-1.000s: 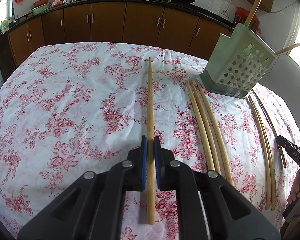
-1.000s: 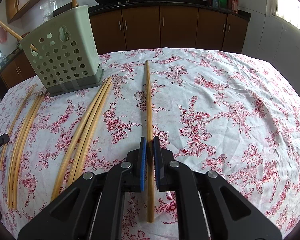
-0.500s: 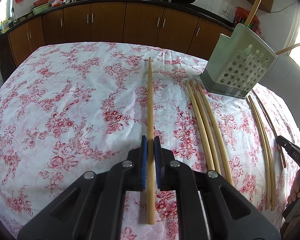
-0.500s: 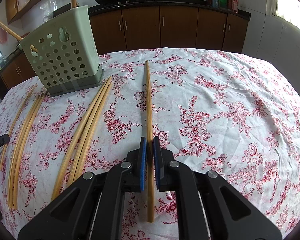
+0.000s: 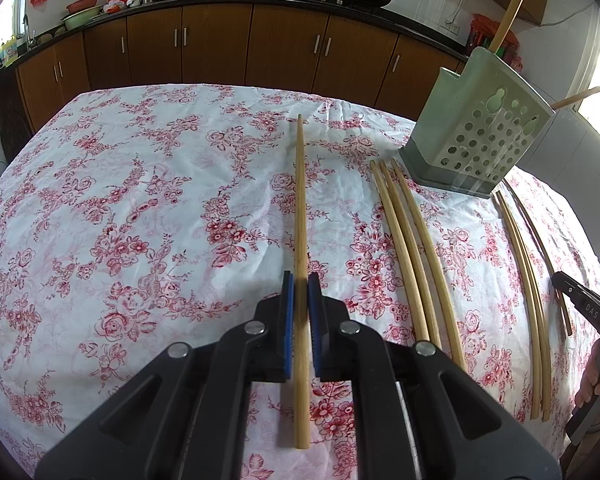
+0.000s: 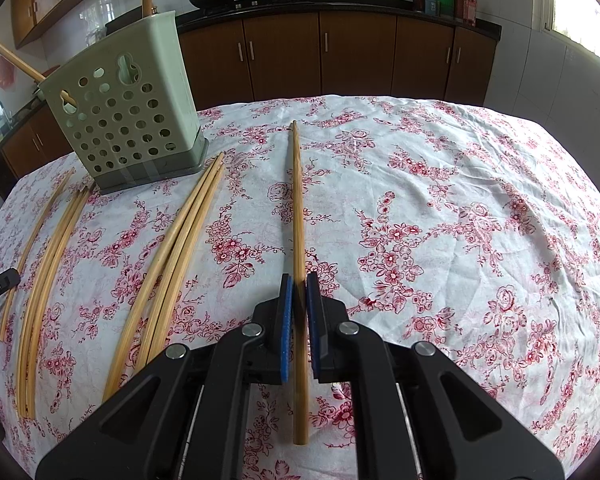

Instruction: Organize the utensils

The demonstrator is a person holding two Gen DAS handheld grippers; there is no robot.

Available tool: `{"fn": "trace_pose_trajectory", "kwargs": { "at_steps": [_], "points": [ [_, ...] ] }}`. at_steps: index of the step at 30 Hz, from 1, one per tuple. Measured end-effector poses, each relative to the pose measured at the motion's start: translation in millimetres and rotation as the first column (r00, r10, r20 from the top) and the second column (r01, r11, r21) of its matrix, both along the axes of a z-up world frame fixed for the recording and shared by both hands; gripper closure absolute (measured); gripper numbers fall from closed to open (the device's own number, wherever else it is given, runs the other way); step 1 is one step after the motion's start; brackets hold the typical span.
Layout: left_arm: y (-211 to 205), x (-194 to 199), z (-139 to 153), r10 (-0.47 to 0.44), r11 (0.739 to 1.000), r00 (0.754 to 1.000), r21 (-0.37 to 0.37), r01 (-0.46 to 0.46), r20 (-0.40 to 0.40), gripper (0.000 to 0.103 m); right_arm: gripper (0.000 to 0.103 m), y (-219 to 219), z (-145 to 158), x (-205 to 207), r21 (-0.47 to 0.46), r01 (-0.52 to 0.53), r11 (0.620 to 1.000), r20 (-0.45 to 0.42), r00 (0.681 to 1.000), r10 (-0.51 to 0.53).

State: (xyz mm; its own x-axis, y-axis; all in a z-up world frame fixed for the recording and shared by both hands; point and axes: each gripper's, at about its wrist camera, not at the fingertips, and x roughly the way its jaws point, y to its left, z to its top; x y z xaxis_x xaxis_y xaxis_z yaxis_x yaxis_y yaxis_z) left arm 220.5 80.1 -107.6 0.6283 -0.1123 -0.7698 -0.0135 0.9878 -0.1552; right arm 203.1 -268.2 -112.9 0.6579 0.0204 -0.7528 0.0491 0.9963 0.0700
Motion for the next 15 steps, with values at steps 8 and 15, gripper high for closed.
{"fn": "trace_pose_trajectory", "kwargs": {
  "at_steps": [8, 15],
  "points": [
    [-11, -12, 1, -0.020, 0.996, 1.000, 0.087, 0.021, -0.003, 0.093, 0.095, -1, 0, -6, 0.019, -0.003, 1.000, 0.003, 1.000, 0.003],
    [-18, -21, 10, -0.054, 0.989, 0.999, 0.139, 0.053, 0.003, 0.095, 0.095, -5, 7, -13, 0.039, -0.001, 0.999, 0.026, 1.000, 0.000]
  ]
}}
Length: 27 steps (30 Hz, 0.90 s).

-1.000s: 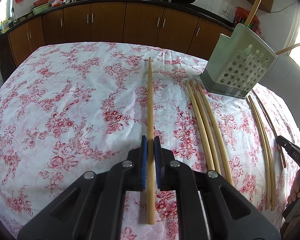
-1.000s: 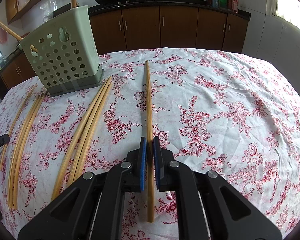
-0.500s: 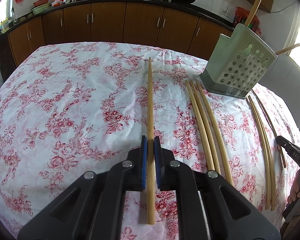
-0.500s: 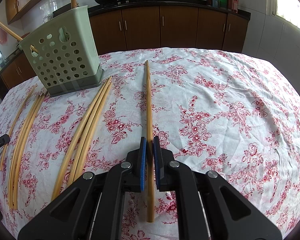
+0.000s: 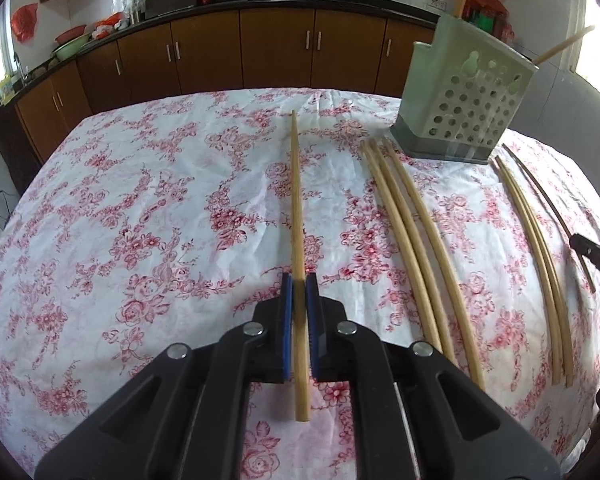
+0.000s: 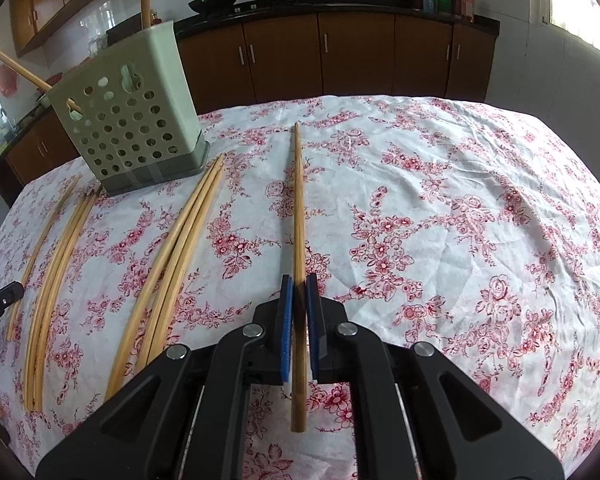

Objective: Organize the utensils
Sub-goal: 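Raise the left tool's chopstick over the holder while the right tool carries its chopstick there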

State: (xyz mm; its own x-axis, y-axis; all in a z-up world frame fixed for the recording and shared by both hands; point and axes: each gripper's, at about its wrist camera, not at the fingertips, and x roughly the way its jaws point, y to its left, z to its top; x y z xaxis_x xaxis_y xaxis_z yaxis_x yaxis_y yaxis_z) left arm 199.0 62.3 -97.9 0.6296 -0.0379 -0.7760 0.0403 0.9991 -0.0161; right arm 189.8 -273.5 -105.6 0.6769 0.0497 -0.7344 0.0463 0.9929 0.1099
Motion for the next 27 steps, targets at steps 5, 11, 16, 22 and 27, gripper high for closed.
{"fn": "trace_pose_trajectory", "kwargs": {
  "at_steps": [5, 11, 16, 22, 27],
  "points": [
    [-2, -14, 47, -0.019, 1.000, 0.992, 0.007, 0.018, 0.122, 0.095, 0.095, -6, 44, -14, -0.001, 0.007, 1.000, 0.134, 0.991, -0.007],
    [4, -18, 112, -0.003, 0.998, 0.963, -0.059, 0.020, 0.270, 0.095, 0.095, -8, 95, -24, 0.000, 0.007, 1.000, 0.279, 0.960, -0.007],
    [3, -14, 138, -0.003, 0.996, 0.949, -0.081, 0.030, 0.315, 0.095, 0.095, -10, 115, -22, 0.021, 0.004, 1.000, 0.331, 0.944, -0.011],
    [-4, -15, 164, -0.042, 0.993, 0.938, -0.086, 0.076, 0.343, 0.095, 0.095, -10, 137, -19, 0.048, -0.005, 0.999, 0.370, 0.929, -0.013],
    [-17, -24, 194, -0.082, 0.989, 0.913, -0.083, 0.126, 0.401, 0.095, 0.095, -4, 169, -21, 0.068, -0.051, 0.996, 0.438, 0.899, 0.016]
  ]
}}
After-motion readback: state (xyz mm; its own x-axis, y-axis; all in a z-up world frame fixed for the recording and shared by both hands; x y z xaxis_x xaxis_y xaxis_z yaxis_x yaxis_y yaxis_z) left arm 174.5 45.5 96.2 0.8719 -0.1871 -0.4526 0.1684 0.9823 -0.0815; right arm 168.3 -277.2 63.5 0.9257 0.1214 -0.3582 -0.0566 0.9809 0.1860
